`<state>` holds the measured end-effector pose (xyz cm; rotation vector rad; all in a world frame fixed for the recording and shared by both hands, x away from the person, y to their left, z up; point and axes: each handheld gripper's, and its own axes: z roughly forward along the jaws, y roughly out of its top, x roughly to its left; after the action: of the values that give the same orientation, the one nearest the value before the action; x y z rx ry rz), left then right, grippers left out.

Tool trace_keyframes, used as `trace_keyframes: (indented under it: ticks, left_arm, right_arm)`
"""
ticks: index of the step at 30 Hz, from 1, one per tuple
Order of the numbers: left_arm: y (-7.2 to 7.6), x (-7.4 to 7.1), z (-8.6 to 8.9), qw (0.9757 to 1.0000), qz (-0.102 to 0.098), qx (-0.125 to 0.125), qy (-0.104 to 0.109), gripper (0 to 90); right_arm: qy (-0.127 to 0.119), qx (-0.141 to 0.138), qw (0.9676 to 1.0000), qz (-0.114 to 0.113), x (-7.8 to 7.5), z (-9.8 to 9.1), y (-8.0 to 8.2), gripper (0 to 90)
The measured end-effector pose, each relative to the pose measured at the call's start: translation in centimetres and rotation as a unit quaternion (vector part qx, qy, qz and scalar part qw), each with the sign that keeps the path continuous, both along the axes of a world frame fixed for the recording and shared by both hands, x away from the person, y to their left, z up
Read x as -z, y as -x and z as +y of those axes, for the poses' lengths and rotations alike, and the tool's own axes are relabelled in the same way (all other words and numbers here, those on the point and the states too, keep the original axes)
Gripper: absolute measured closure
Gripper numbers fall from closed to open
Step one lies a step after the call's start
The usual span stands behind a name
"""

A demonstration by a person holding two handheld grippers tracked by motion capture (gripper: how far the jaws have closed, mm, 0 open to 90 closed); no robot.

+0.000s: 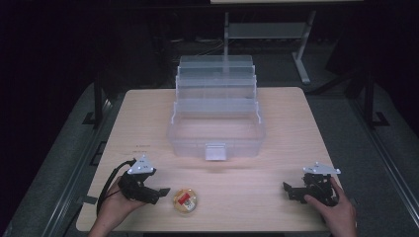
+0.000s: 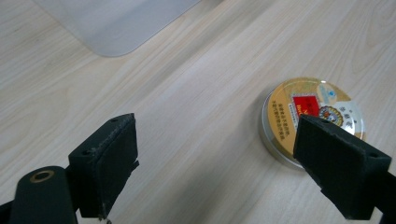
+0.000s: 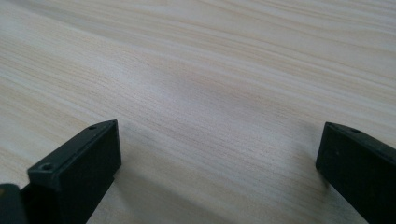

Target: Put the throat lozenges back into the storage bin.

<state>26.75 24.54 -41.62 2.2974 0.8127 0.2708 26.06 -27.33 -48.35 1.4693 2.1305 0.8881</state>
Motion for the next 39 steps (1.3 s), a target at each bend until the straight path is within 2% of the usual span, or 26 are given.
trace_keyframes:
  ticks: [11,25,39]
  left_arm:
    - [-0.4,-0.9,-1.6,0.9997,0.001,0.023,-0.002,13.1]
    - [-0.9,-1.4,-3.5,0.9988,0.005,0.048,-0.003,13.1]
    - [-1.0,-1.2,-5.8,0.9962,0.019,0.084,-0.015,13.1]
  right_arm:
    - [0.000,-0.001,1.0000,0.000,0.0,0.0,0.0,0.0]
    - [-0.001,-0.001,1.0000,0.000,0.0,0.0,0.0,0.0]
    - [0.000,-0.002,1.0000,0.000,0.0,0.0,0.0,0.0]
